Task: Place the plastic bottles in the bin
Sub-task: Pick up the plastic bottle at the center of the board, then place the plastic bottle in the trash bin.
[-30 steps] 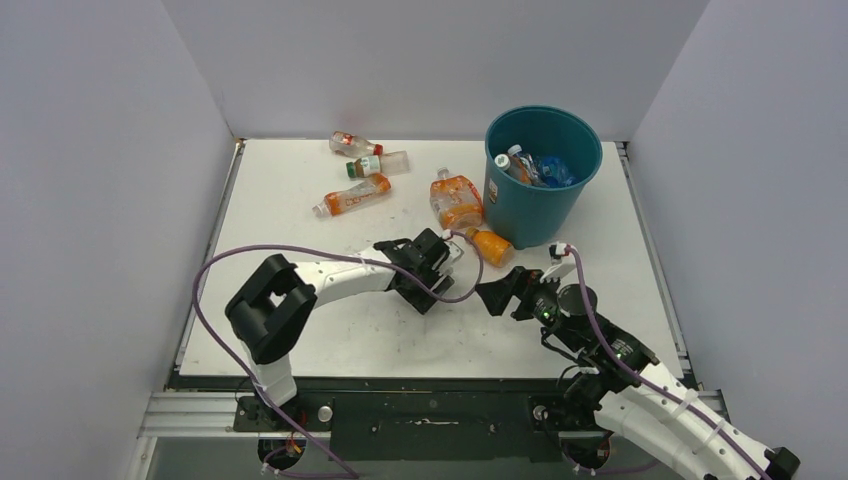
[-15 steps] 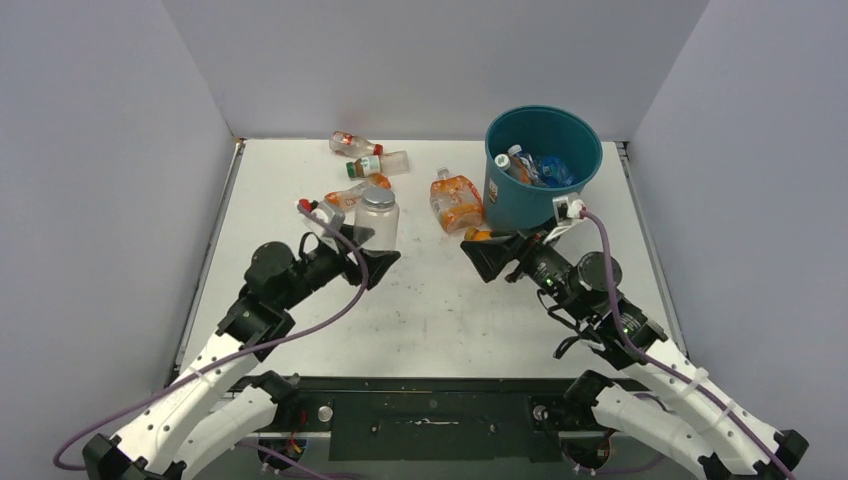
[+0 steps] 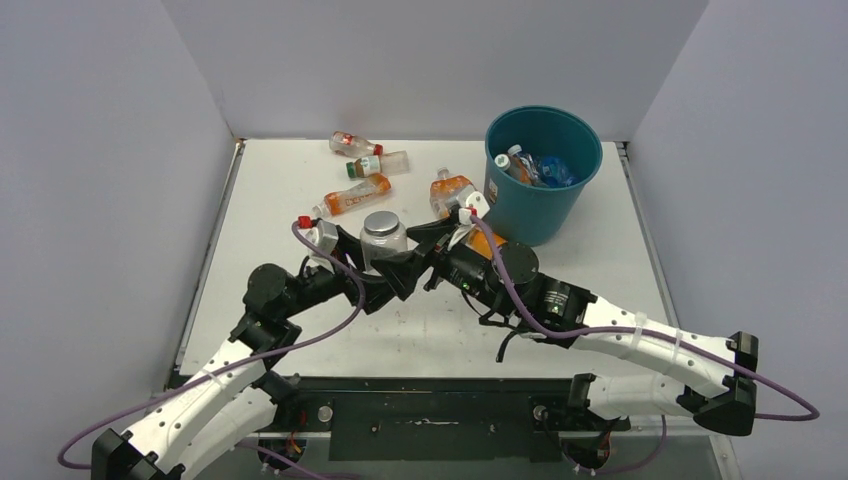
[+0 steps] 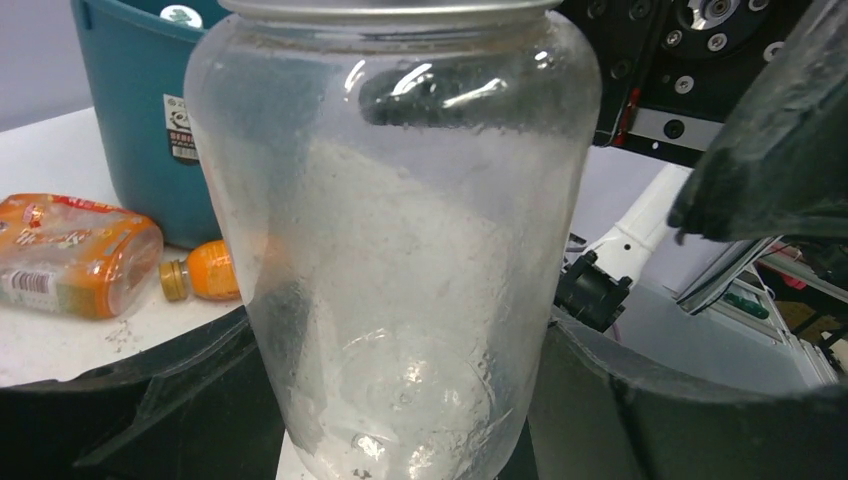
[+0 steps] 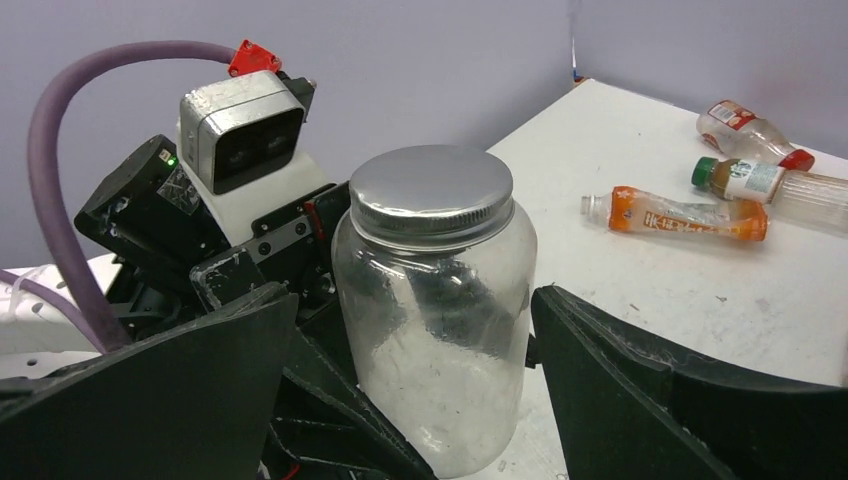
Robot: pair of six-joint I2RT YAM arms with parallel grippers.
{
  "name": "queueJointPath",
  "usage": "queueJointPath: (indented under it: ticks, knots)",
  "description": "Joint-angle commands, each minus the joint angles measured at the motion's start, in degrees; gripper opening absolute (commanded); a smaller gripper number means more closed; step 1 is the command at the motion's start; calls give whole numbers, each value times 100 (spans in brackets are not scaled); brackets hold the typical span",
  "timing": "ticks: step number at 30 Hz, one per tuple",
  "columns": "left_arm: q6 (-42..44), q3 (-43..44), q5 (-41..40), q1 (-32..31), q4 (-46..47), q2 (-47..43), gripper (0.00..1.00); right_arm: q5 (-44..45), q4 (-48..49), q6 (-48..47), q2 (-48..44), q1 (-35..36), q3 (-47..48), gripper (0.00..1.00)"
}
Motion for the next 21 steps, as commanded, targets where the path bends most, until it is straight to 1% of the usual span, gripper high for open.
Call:
queueJointPath:
  ticks: [1, 8, 11, 13, 15, 19, 21]
  knots:
    - [-77, 65, 138, -89, 470, -96, 35, 657, 99, -355, 117, 147, 432, 90]
    - [326, 161, 4, -291, 9, -183, 33, 984, -959, -509, 614, 136, 1433, 90]
    - [440, 187, -49, -347, -121, -224, 33, 934, -1461, -561, 819, 101, 1831, 93]
    - [466, 188, -71, -356, -142, -234, 33, 881, -1756, -578, 951, 92, 2106, 97]
    - [482, 196, -66, -360, -159, -227, 33, 839, -2014, -555, 1032, 87, 2278, 97]
    - [501, 206, -52, -361, -173, -220, 32, 788, -2267, -502, 1103, 89, 2368, 91]
    - [502, 206, -56, -365, -178, -218, 32, 790, -2377, -484, 1145, 89, 2410, 84]
